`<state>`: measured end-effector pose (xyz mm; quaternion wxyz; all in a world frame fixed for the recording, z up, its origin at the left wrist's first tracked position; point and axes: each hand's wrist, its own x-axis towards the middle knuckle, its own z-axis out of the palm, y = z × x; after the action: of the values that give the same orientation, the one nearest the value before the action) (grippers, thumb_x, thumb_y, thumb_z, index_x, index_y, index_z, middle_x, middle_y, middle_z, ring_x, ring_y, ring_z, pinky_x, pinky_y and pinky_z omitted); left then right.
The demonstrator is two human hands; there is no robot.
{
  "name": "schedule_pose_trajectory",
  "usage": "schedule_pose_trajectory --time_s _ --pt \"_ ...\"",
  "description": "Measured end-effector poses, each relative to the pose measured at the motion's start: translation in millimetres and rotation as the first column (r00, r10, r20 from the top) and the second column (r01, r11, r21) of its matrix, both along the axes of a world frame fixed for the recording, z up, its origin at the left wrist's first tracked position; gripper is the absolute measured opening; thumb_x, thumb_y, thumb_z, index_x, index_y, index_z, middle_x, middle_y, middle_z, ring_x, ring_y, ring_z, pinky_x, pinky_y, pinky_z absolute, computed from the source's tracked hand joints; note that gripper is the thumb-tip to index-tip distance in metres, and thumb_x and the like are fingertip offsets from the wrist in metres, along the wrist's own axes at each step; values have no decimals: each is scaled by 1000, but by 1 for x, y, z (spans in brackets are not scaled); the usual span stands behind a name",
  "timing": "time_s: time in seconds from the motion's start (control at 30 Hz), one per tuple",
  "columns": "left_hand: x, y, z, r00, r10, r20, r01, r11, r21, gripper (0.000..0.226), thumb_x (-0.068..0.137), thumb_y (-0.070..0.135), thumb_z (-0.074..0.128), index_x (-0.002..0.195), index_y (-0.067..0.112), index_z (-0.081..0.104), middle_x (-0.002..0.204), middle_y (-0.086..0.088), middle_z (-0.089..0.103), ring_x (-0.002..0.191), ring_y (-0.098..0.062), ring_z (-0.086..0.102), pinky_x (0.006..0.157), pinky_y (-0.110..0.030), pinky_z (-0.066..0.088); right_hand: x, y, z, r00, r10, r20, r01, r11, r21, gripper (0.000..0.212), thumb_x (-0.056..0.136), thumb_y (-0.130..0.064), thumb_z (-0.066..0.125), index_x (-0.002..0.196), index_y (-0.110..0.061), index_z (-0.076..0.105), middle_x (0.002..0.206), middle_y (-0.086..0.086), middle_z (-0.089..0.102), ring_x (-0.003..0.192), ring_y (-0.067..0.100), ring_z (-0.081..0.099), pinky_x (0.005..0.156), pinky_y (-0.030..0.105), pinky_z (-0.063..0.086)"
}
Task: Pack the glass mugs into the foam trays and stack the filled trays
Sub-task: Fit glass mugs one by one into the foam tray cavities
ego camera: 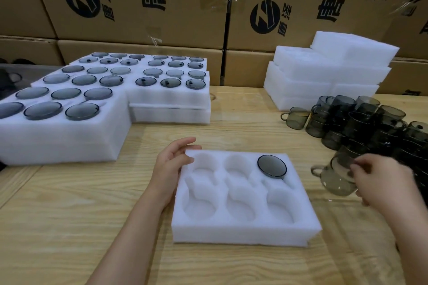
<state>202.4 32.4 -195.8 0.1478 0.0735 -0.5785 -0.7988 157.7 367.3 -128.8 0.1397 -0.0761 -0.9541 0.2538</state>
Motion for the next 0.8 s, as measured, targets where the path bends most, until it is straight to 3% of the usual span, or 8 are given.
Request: schedule_pose_trajectory --time_s 0.07,0.17,0.33,0.43,0.53,0.6,0.7,0.8 --pt "2 2 5 998 26 -52 -32 994 -109 46 60 5 55 104 14 66 101 -7 69 97 -19 63 83 -32 51 4 -13 19 996 24 -91 -28 999 -39 19 88 -15 53 75 -26 62 58 5 62 30 16 55 41 20 38" --pt "9 5 14 990 7 -140 -52 946 -320 44 66 10 59 109 19 63 107 -1 69 108 -11 61 93 -26 47 6 -52 45 974 205 -91 -217 964 -153 28 83 -11 55 64 -31 61 64 -3 66 42 19 59 34 20 40" --pt "22 13 29 984 -105 -142 -6 785 -620 59 66 41 76 122 29 57 111 13 69 116 -2 56 97 -20 41 12 -120 53 923 381 -52 -384 915 -122 19 75 -13 51 69 -24 65 75 4 68 71 29 63 67 36 55" --pt "24 23 33 992 -93 -85 23 798 -602 65 52 49 80 111 38 54 102 16 72 110 -2 61 94 -29 46 17 -144 43 905 418 -78 -422 906 -43 17 77 -18 48 77 -17 65 76 7 65 77 29 59 66 33 50" --pt "22 28 32 996 -76 -38 46 857 -513 61 46 42 81 98 29 51 95 8 75 101 -7 66 88 -37 51 19 -156 34 868 489 -91 -493 869 -36 18 81 -20 44 80 -13 60 77 9 62 77 30 57 64 35 48" --pt "19 26 30 992 -112 -56 76 892 -446 59 53 30 83 102 24 50 97 2 75 104 -13 66 91 -37 49 18 -156 32 827 559 -59 -562 824 -65 15 83 -19 41 84 -13 55 75 10 61 70 31 58 56 33 47" --pt "17 20 28 981 -169 -91 128 929 -346 55 72 17 72 121 25 47 103 0 74 104 -13 67 83 -23 49 16 -150 34 739 674 9 -628 694 -353 11 84 -14 41 92 -14 48 61 9 65 45 22 59 39 25 43" --pt "16 17 27 973 -198 -119 158 946 -284 49 84 17 66 125 24 41 103 -3 74 101 -12 66 86 -18 48 17 -147 33 663 747 35 -616 573 -540 19 85 -11 40 103 -17 44 61 7 68 46 25 62 44 29 49"
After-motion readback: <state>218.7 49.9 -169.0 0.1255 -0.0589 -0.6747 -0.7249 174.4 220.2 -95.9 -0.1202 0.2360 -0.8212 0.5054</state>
